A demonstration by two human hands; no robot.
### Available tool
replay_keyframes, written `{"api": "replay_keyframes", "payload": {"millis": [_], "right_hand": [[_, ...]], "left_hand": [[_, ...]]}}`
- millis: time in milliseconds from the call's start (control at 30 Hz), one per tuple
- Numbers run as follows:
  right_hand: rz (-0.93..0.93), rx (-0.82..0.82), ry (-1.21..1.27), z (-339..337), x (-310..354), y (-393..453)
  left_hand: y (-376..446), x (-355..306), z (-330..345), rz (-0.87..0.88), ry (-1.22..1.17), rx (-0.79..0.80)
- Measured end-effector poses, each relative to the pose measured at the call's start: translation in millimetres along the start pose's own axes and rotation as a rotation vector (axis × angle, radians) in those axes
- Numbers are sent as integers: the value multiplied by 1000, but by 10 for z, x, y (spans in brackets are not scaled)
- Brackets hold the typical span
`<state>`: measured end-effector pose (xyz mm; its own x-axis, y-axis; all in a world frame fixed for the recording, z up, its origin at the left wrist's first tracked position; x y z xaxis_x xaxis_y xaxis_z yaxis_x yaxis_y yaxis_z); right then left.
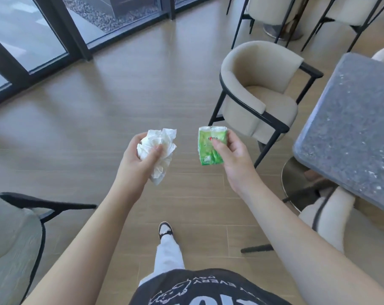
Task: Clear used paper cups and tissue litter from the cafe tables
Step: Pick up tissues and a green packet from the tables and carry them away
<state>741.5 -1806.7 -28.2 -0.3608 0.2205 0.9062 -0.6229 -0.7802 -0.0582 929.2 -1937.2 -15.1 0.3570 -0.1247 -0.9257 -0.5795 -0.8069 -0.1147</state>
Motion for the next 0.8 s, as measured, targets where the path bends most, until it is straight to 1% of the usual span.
{"api": "replay_keyframes", "payload": {"millis": [167,333,467,667,800], "right_hand": [[17,-23,-12,514,-120,1056],[10,-83,-4,730,-75,1924],[-5,-133,14,633,-36,2542],[-64,-155,25,360,144,3622],[-74,-165,71,146,324,4385]], "left_hand": [[1169,47,-492,-1,-2,0],[2226,-124,-752,33,10,55],[2998,-319,-660,58,8,86],[4080,-523,-238,70,38,143],[4754,-806,22,86,58,166]]}}
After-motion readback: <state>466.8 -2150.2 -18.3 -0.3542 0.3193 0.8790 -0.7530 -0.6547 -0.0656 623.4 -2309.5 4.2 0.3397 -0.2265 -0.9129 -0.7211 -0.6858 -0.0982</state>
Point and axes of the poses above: each hand's wrist, its own y-axis towards the middle knuckle, its own z-axis out of the palm, x = y × z, the point moved 9 cm from there along y, towards the middle knuckle, and after that the axes turned 13 degrees about y, right-handed, at the moved point
